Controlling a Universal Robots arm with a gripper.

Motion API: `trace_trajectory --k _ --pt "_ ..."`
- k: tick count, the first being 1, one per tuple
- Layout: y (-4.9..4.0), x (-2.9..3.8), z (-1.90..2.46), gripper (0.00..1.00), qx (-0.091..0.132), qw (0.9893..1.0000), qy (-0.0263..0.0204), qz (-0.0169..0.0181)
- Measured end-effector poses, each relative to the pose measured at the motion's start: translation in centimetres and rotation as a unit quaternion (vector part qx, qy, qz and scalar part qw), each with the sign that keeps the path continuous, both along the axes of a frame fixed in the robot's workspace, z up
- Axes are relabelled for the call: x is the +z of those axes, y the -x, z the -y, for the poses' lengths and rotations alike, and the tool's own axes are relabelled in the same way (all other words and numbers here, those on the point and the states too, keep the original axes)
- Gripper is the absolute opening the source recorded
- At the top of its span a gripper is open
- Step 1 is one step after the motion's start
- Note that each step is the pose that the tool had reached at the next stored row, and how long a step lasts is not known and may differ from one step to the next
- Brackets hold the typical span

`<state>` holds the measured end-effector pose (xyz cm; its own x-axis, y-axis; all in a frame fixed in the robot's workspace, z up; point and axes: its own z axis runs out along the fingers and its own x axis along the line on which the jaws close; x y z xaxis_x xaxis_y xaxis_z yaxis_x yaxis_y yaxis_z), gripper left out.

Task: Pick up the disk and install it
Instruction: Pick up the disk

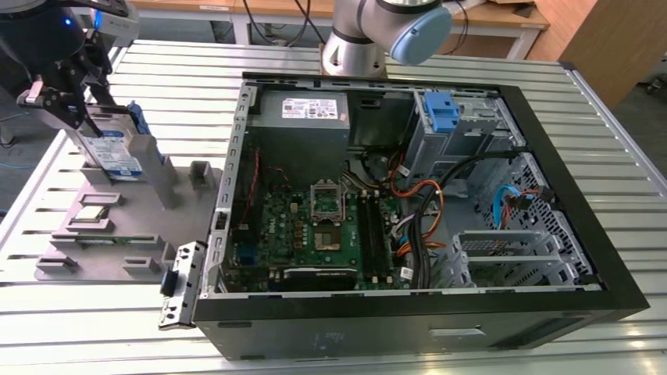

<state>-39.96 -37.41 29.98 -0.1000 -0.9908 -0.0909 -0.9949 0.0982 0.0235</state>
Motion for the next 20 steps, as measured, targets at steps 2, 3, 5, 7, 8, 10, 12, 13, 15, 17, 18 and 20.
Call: trace_trajectory --k 2,3,5,7,8,10,12,13,15,17,18,20 --pt "-0.01 -0.01 0.0 0.59 0.0 1.0 0.0028 0.0" --pt "0.0 0.0 0.01 0.59 0.0 1.0 0.0029 -0.0001" --pt "0.0 0.0 0.01 0.59 0.0 1.0 0.003 -0.0001" --pt "0.0 0.0 0.0 0.59 0.0 1.0 0.003 -0.0001" --pt "0.0 -0.01 0.0 0.59 0.001 1.0 0.003 -0.0001" --pt "-0.01 -0.02 0.0 0.59 0.008 1.0 0.003 0.0" --pt "0.0 -0.02 0.0 0.59 0.017 0.9999 0.003 0.0" --pt "0.0 -0.02 0.0 0.59 0.017 0.9998 0.003 0.0" --pt "-0.01 -0.02 -0.03 0.59 0.018 0.9998 0.003 0.0" --pt "-0.01 -0.02 -0.19 0.59 0.018 0.9998 0.003 0.0" --pt "0.0 -0.03 -0.26 0.59 0.018 0.9998 0.003 0.0" --pt "0.0 -0.04 -0.4 0.59 0.018 0.9998 0.003 0.0"
